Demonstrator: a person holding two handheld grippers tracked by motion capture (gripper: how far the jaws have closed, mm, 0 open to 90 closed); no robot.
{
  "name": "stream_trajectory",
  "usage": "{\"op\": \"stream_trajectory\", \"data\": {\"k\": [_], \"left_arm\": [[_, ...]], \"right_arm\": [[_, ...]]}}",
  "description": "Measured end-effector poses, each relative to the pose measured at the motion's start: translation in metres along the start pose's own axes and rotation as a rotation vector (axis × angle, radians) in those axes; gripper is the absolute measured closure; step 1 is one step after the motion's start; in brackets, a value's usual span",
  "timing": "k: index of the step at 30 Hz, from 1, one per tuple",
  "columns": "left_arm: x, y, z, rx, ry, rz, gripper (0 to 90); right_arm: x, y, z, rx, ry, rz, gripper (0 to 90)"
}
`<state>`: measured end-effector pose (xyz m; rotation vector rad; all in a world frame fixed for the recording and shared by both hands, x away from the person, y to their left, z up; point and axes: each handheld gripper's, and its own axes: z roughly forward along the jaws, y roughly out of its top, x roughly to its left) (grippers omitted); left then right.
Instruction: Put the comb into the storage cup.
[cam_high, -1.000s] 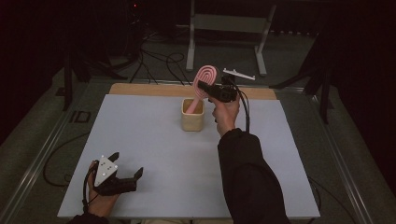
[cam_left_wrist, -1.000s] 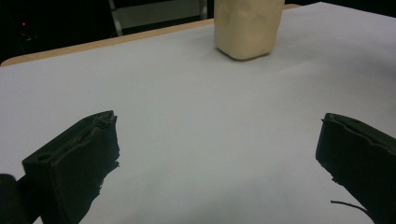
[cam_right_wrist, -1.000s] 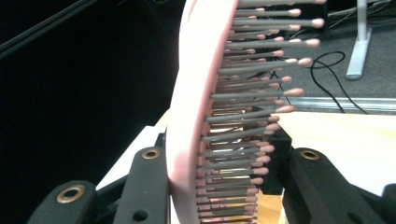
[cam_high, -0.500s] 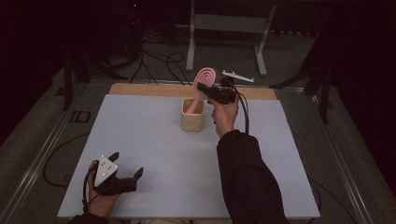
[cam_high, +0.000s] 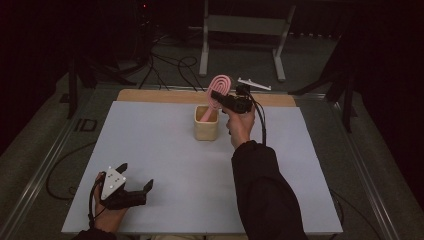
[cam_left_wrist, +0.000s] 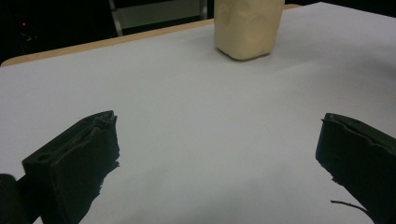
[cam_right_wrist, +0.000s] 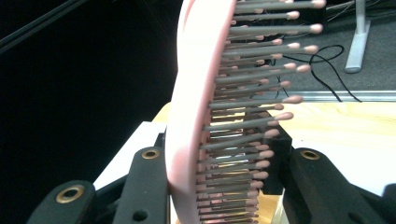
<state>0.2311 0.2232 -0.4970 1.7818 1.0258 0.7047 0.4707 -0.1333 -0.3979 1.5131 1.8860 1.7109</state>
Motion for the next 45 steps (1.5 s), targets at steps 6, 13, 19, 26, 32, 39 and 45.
{"op": "stream_trajectory", "data": {"k": [6, 13, 19, 26, 32, 39, 45], "left_arm": [[0.0, 0.0, 0.0, 0.001, -0.001, 0.0, 0.0], [0.0, 0.0, 0.0, -0.001, 0.0, -0.001, 0.0], [0.0, 0.0, 0.001, 0.0, 0.0, 0.0, 0.0], [0.0, 0.0, 0.001, 0.0, -0.001, 0.0, 0.0], [0.0, 0.0, 0.0, 0.0, 0.0, 0.001, 0.0], [0.0, 0.0, 0.0, 0.0, 0.001, 0.002, 0.0], [0.0, 0.0, 0.0, 0.0, 0.0, 0.003, 0.0]], "right_arm": [[0.0, -0.002, 0.002, 0.004, -0.003, -0.001, 63.4], [0.0, -0.005, 0.004, 0.009, -0.008, -0.003, 63.3], [-0.001, -0.008, 0.005, 0.013, -0.014, -0.003, 63.3], [-0.002, -0.011, 0.007, 0.02, -0.015, -0.006, 63.2], [-0.002, -0.013, 0.009, 0.031, -0.018, -0.007, 63.0], [-0.002, -0.016, 0.012, 0.039, -0.023, -0.01, 62.8], [-0.002, -0.018, 0.015, 0.045, -0.025, -0.01, 62.6]]}}
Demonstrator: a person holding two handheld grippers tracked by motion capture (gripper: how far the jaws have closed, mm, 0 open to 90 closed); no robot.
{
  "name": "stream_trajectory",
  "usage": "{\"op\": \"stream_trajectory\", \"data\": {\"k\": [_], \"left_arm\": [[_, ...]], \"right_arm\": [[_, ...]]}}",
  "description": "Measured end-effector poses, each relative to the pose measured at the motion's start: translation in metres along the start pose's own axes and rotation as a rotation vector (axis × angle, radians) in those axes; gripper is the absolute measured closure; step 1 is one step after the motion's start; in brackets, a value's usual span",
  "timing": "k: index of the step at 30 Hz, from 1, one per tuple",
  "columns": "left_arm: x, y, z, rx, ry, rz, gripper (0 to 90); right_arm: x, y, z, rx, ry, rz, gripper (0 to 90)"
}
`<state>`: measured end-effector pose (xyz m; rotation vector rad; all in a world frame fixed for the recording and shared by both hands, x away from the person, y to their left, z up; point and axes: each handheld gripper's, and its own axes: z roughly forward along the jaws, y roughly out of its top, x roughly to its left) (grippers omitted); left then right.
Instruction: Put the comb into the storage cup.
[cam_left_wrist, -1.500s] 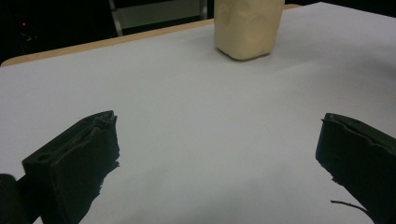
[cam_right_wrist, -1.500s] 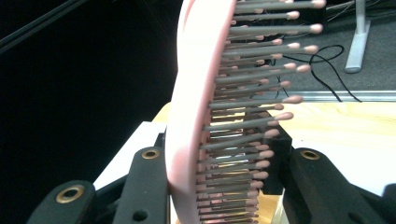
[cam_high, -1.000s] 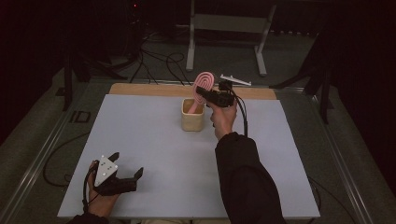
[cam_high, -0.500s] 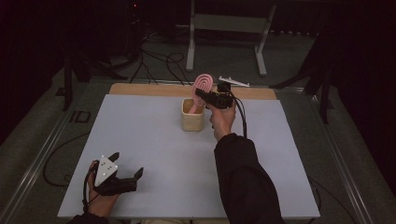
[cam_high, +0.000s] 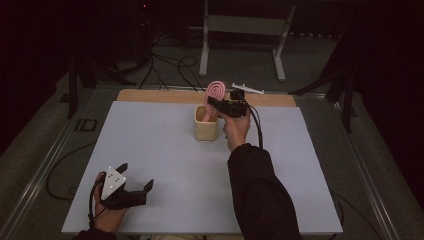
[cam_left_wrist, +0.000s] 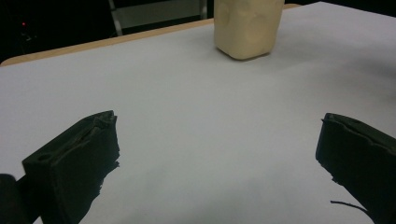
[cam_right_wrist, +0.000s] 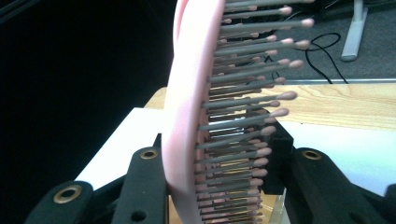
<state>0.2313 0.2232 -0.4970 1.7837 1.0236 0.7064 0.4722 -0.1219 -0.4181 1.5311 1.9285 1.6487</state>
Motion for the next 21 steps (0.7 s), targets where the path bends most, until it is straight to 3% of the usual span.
{"op": "stream_trajectory", "data": {"k": [21], "left_arm": [[-0.0004, 0.0001, -0.0002, 0.0, 0.0, -0.001, 0.0]], "right_arm": [[0.0008, -0.007, 0.0073, 0.013, 0.011, 0.005, 61.1]]}}
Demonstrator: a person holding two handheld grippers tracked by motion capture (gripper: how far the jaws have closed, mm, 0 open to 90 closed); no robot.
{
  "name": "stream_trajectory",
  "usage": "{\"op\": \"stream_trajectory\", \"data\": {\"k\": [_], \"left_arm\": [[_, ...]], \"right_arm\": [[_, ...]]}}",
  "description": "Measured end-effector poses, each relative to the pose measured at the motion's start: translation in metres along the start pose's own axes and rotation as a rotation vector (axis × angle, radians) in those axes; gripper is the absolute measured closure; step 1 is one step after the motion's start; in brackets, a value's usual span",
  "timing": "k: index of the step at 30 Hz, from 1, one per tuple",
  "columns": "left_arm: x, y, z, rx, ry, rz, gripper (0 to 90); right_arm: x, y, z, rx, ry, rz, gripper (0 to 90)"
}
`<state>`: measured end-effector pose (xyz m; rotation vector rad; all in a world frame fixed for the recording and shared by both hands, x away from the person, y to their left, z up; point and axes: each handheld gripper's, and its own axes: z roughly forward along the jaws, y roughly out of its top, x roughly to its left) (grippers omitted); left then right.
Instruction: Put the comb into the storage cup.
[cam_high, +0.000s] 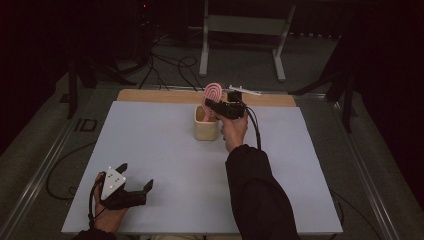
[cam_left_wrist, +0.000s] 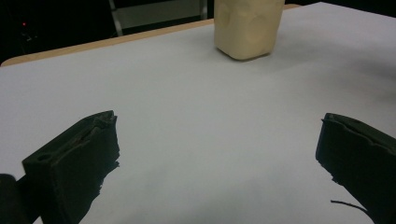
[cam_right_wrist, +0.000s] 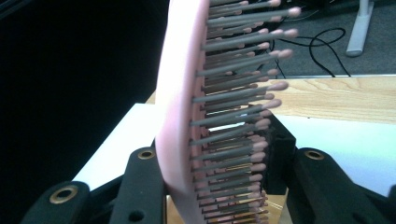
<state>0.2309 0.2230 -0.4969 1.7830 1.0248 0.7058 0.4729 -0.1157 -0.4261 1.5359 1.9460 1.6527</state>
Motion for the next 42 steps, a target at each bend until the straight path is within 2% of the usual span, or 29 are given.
{"op": "stream_trajectory", "data": {"k": [7, 11, 16, 22, 28, 32, 35, 37, 42], "left_arm": [[0.0, 0.0, 0.0, -0.001, 0.001, -0.003, 0.0], [0.0, 0.0, 0.0, -0.001, 0.001, -0.004, 0.0], [0.001, 0.0, -0.001, 0.0, 0.002, -0.003, 0.1], [0.0, -0.001, 0.0, 0.001, 0.001, -0.002, 0.1], [0.0, 0.0, 0.0, -0.001, 0.002, -0.006, 0.0], [0.0, -0.001, 0.0, -0.001, 0.003, -0.004, 0.1], [0.0, -0.001, 0.0, 0.0, 0.004, -0.004, 0.0], [0.0, 0.0, 0.0, 0.0, 0.004, -0.003, 0.0], [0.0, -0.001, -0.001, 0.0, 0.006, -0.001, 0.1]], "right_arm": [[-0.003, 0.001, 0.0, 0.003, 0.004, 0.005, 61.3], [-0.006, 0.002, 0.0, 0.009, 0.014, -0.01, 61.4], [-0.01, 0.004, -0.001, 0.012, -0.009, -0.004, 60.8], [-0.013, 0.005, -0.002, 0.012, -0.021, -0.009, 52.5], [-0.012, 0.005, -0.004, 0.023, -0.037, -0.051, 44.7], [-0.011, 0.003, -0.005, 0.036, -0.022, -0.078, 38.1], [-0.008, 0.003, -0.005, 0.049, -0.044, -0.108, 29.8], [-0.006, 0.003, -0.006, 0.05, -0.051, -0.111, 25.6], [-0.004, 0.003, -0.009, 0.059, -0.068, -0.133, 19.5]]}}
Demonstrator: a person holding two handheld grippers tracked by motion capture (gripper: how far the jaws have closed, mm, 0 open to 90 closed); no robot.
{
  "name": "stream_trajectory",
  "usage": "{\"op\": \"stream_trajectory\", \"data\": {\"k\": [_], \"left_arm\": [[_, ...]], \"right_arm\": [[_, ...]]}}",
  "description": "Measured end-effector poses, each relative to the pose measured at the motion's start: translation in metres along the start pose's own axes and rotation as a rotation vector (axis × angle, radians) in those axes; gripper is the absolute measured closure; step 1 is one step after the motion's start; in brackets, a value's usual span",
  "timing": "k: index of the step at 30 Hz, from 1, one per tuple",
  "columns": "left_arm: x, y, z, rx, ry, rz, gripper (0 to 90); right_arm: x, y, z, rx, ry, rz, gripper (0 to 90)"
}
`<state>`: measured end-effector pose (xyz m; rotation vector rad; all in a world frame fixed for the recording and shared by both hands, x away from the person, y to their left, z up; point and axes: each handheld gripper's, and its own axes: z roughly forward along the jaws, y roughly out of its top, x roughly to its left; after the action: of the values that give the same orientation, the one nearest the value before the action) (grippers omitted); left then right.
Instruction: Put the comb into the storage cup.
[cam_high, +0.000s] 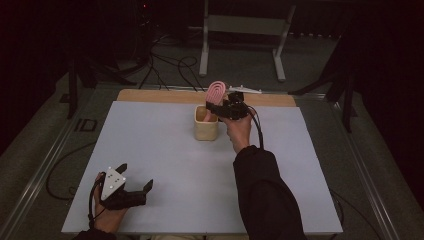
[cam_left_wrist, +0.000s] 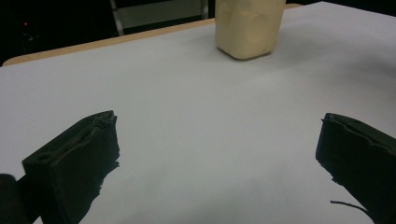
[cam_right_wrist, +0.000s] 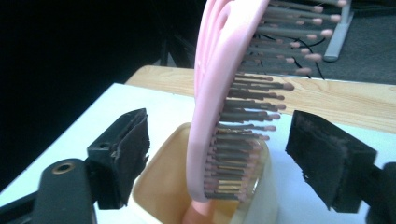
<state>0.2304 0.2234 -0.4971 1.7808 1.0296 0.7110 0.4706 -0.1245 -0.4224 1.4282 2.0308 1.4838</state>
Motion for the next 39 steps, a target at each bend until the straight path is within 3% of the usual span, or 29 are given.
{"op": "stream_trajectory", "data": {"k": [7, 17, 20, 29, 39], "left_arm": [[0.0, 0.0, 0.0, -0.002, 0.001, 0.0, 0.0], [-0.001, 0.0, 0.0, 0.001, 0.003, 0.003, 0.1], [-0.001, 0.0, 0.0, 0.0, 0.004, 0.0, 0.0], [-0.001, 0.0, 0.0, 0.003, 0.004, 0.006, 0.0], [-0.001, 0.0, 0.0, 0.002, 0.004, 0.007, 0.0]], "right_arm": [[-0.001, -0.002, -0.005, 0.006, -0.001, -0.002, 14.0], [-0.003, -0.005, -0.013, 0.016, 0.008, -0.023, 13.0], [-0.006, -0.006, -0.017, 0.029, -0.01, -0.051, 12.6], [-0.01, -0.01, -0.027, 0.052, -0.044, -0.072, 9.1], [-0.011, -0.017, -0.041, 0.044, -0.043, -0.082, 8.1]]}}
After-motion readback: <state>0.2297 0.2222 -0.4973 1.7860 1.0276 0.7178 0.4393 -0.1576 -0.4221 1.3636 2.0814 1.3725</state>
